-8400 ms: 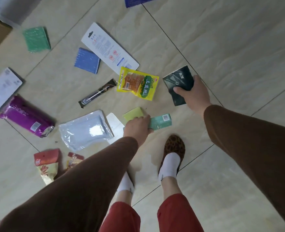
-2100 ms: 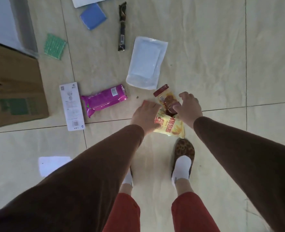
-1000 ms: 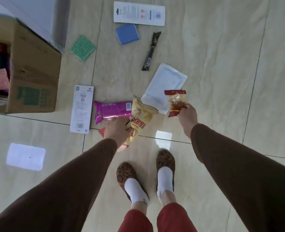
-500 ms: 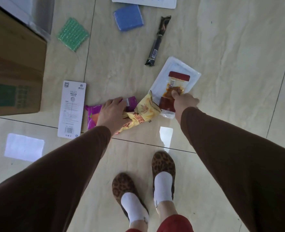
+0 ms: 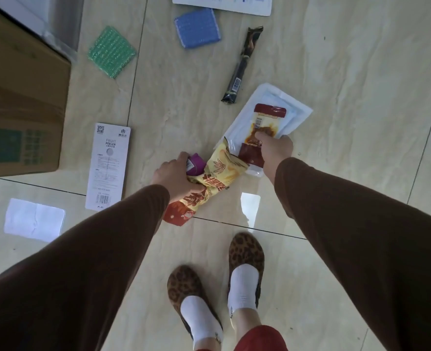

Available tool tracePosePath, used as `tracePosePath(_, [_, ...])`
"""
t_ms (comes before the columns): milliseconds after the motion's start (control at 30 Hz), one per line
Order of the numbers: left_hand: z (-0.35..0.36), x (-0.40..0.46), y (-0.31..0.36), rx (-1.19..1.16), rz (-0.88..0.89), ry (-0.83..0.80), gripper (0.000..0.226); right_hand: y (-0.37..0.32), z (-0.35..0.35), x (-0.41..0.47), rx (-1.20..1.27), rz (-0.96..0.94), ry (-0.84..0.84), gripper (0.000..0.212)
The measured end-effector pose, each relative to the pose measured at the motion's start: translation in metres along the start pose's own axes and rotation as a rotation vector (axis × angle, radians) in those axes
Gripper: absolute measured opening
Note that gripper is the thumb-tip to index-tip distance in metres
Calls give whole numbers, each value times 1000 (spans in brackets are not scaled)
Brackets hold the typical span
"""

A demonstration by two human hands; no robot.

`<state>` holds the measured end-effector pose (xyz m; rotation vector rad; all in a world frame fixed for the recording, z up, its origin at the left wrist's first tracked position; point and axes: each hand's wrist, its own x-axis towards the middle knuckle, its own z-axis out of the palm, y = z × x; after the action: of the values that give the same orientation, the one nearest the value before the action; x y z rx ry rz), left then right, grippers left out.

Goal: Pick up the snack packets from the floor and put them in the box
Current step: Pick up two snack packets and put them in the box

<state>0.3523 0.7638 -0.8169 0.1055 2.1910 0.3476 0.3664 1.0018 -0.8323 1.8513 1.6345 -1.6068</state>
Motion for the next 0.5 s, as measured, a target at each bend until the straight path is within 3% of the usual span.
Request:
tracePosePath(100, [-3, -21, 0, -286, -85, -23, 70, -2, -24, -13, 8, -63, 10, 23])
tracePosePath(267, [-39, -82, 1, -724, -232, 44, 66, -26, -61, -76, -110, -171, -34, 26])
tracePosePath(500, [-144, -177, -25, -816, -313, 151, 61, -79, -50, -212, -221, -261, -249, 22])
